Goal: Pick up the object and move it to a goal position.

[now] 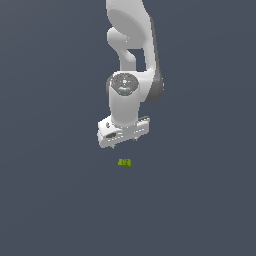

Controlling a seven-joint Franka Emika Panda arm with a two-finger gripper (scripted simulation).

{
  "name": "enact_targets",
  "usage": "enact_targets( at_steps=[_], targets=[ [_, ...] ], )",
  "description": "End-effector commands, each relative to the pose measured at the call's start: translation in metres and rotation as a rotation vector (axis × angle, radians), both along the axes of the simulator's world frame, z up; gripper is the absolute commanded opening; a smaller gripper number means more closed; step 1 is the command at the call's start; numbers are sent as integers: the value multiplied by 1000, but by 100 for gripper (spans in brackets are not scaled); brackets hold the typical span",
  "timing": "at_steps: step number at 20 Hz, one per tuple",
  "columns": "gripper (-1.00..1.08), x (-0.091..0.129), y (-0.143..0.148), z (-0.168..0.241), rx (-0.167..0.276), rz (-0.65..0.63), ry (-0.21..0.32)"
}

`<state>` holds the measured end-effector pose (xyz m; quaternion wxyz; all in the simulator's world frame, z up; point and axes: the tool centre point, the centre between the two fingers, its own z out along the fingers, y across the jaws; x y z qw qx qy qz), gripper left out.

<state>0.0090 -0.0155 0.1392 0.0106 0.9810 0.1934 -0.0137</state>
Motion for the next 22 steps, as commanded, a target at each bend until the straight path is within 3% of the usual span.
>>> enact_targets(
  at_steps=[1,22],
  targets=[
    [100,3,0,-5,1,72,1],
    [100,22,-1,-46,17,660,6]
  ],
)
